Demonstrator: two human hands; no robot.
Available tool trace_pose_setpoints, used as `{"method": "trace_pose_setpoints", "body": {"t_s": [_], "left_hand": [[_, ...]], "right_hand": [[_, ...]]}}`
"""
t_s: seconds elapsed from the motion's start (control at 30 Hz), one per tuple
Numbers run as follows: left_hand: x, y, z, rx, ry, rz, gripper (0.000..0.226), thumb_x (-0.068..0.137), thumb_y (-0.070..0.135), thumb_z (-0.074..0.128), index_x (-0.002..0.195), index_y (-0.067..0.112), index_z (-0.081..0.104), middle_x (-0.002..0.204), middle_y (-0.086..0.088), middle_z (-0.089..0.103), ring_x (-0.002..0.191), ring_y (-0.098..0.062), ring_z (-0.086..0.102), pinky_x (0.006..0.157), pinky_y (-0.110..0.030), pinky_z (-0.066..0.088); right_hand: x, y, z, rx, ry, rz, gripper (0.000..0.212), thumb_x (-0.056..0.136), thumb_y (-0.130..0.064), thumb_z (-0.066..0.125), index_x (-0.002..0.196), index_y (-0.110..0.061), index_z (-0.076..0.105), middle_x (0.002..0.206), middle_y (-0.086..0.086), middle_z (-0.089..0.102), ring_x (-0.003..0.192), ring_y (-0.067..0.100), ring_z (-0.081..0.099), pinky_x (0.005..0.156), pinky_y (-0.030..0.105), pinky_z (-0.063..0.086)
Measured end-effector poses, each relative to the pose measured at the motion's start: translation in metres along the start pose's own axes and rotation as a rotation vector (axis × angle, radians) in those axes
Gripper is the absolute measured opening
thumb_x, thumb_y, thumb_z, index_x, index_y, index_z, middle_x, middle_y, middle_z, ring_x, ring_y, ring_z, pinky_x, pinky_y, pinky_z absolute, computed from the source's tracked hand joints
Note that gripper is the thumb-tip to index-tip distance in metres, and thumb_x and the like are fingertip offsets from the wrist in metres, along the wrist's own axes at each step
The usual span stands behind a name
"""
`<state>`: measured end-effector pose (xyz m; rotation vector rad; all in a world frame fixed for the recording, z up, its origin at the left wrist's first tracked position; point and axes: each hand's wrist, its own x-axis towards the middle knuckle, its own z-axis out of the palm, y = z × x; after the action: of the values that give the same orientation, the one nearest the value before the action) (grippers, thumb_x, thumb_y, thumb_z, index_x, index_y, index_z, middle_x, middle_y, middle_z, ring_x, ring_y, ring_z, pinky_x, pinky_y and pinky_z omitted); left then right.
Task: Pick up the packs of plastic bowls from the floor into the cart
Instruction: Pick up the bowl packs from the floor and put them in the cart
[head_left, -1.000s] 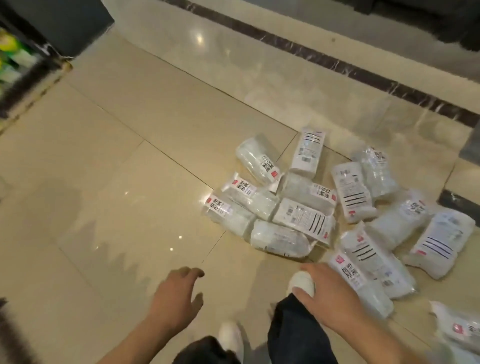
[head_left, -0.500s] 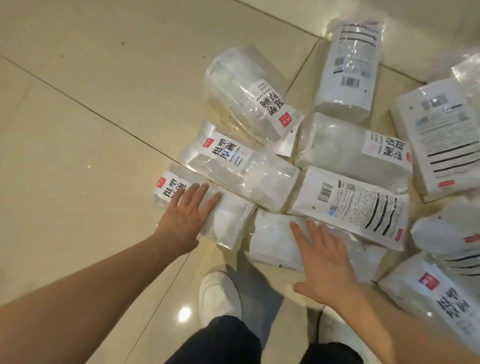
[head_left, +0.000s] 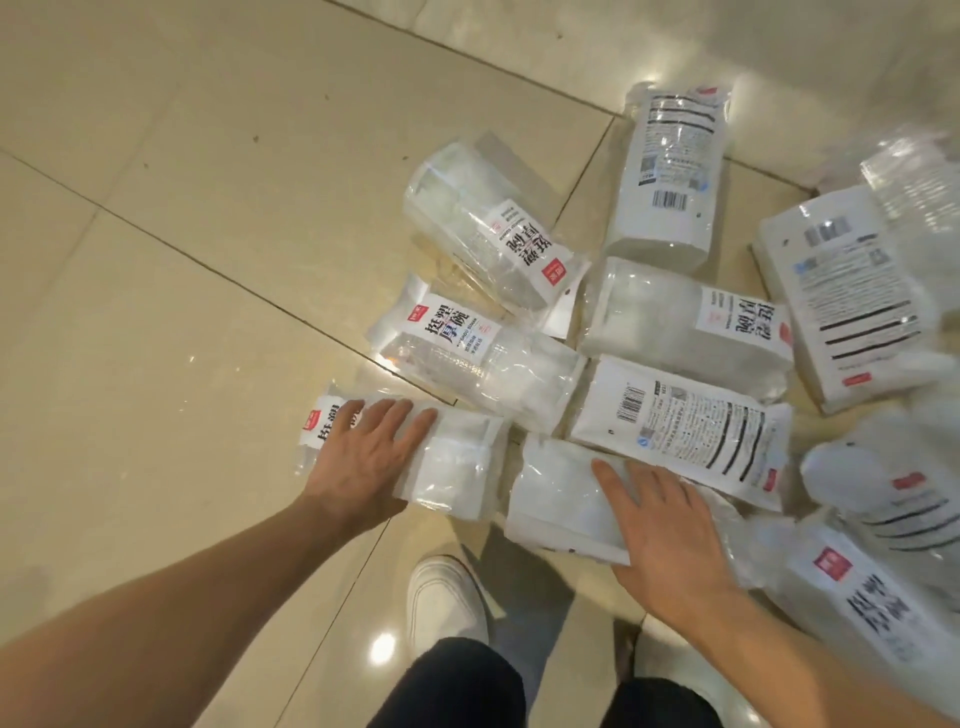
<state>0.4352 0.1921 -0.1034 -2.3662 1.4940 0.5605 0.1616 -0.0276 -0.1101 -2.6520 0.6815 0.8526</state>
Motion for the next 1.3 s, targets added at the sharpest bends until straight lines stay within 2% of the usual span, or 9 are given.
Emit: {"method": "trace_pose_setpoints", "body": {"t_s": [0.17, 0.3, 0.5, 0.67, 0.97, 1.03, 1.1, 1.2, 1.3], "left_hand": [[-0.072, 0.022, -0.139, -0.196, -0.03, -0.215, 0.112, 0.06, 0.077, 0.068, 0.156, 0.027, 0.039, 0.146, -0.004, 0.056, 0.133, -0.033, 0.055, 0.111, -0.055, 0.042], [-0.137, 0.044, -0.319, -0.537, -0.072, -0.345, 0.12, 0.058, 0.072, 0.081, 0.16, 0.031, 0.031, 0.149, -0.003, 0.052, 0.131, -0.03, 0.051, 0.107, -0.051, 0.048], [-0.216, 0.115, -0.581, -1.135, -0.02, -0.19, 0.067, 0.075, 0.044, 0.091, 0.128, 0.041, 0.051, 0.126, 0.015, 0.064, 0.112, -0.01, 0.065, 0.09, -0.036, 0.058], [-0.247, 0.193, -0.705, -1.403, -0.037, 0.038, 0.075, 0.075, 0.049, 0.09, 0.138, 0.032, 0.053, 0.128, 0.005, 0.073, 0.11, -0.017, 0.075, 0.093, -0.044, 0.062], [-0.269, 0.379, -0.775, -1.302, -0.404, 0.587, 0.061, 0.087, 0.05, 0.078, 0.14, 0.028, 0.058, 0.128, -0.005, 0.076, 0.114, -0.03, 0.076, 0.096, -0.056, 0.06], [-0.27, 0.42, -0.772, -1.214, -0.501, 0.697, 0.053, 0.091, 0.045, 0.077, 0.138, 0.028, 0.059, 0.127, -0.005, 0.077, 0.111, -0.028, 0.077, 0.093, -0.052, 0.062], [-0.278, 0.461, -0.764, -1.137, -0.612, 0.78, 0.065, 0.083, 0.048, 0.085, 0.139, 0.029, 0.058, 0.129, -0.003, 0.076, 0.111, -0.026, 0.077, 0.088, -0.046, 0.063], [-0.312, 0.522, -0.742, -0.994, -0.783, 0.877, 0.098, 0.053, 0.059, 0.09, 0.141, 0.033, 0.057, 0.129, 0.001, 0.076, 0.113, -0.024, 0.076, 0.087, -0.044, 0.062], [-0.366, 0.569, -0.707, -0.817, -0.952, 0.995, 0.1, 0.047, 0.067, 0.094, 0.136, 0.038, 0.06, 0.126, 0.002, 0.077, 0.117, -0.025, 0.074, 0.104, -0.055, 0.055]], "right_hand": [[-0.106, 0.012, -0.119, 0.193, -0.009, 0.142, 0.117, 0.069, -0.062, 0.08, 0.165, -0.031, 0.021, 0.16, 0.002, 0.04, 0.14, 0.03, 0.042, 0.114, 0.051, 0.04], [-0.239, 0.026, -0.266, 0.613, 0.057, 0.35, 0.124, 0.066, -0.06, 0.085, 0.163, -0.039, 0.011, 0.165, -0.004, 0.03, 0.15, 0.025, 0.031, 0.121, 0.048, 0.035], [-0.439, 0.049, -0.461, 1.175, 0.427, 0.597, 0.122, 0.054, -0.039, 0.103, 0.153, -0.037, 0.032, 0.139, -0.007, 0.058, 0.127, 0.019, 0.057, 0.106, 0.042, 0.05], [-0.557, 0.077, -0.522, 1.504, 0.674, 0.625, 0.104, 0.054, -0.029, 0.101, 0.141, -0.03, 0.044, 0.116, -0.012, 0.073, 0.108, 0.014, 0.071, 0.094, 0.039, 0.054], [-0.711, 0.081, -0.472, 1.707, 1.075, 0.833, 0.098, 0.051, -0.034, 0.104, 0.133, -0.038, 0.05, 0.11, -0.018, 0.078, 0.105, 0.002, 0.073, 0.08, 0.02, 0.055], [-0.739, 0.065, -0.45, 1.747, 1.213, 0.957, 0.09, 0.057, -0.019, 0.104, 0.129, -0.034, 0.052, 0.099, -0.02, 0.081, 0.091, -0.004, 0.077, 0.072, 0.013, 0.057], [-0.769, 0.036, -0.426, 1.805, 1.341, 1.082, 0.091, 0.061, -0.008, 0.102, 0.134, -0.028, 0.051, 0.105, -0.014, 0.082, 0.094, 0.0, 0.078, 0.071, 0.014, 0.058], [-0.813, -0.024, -0.395, 1.843, 1.483, 1.3, 0.115, 0.052, -0.042, 0.106, 0.146, -0.043, 0.04, 0.131, -0.02, 0.07, 0.117, 0.005, 0.07, 0.093, 0.027, 0.057], [-0.849, -0.088, -0.364, 1.815, 1.626, 1.549, 0.105, 0.051, -0.044, 0.105, 0.138, -0.049, 0.046, 0.116, -0.025, 0.074, 0.101, -0.004, 0.074, 0.09, 0.029, 0.059]]}}
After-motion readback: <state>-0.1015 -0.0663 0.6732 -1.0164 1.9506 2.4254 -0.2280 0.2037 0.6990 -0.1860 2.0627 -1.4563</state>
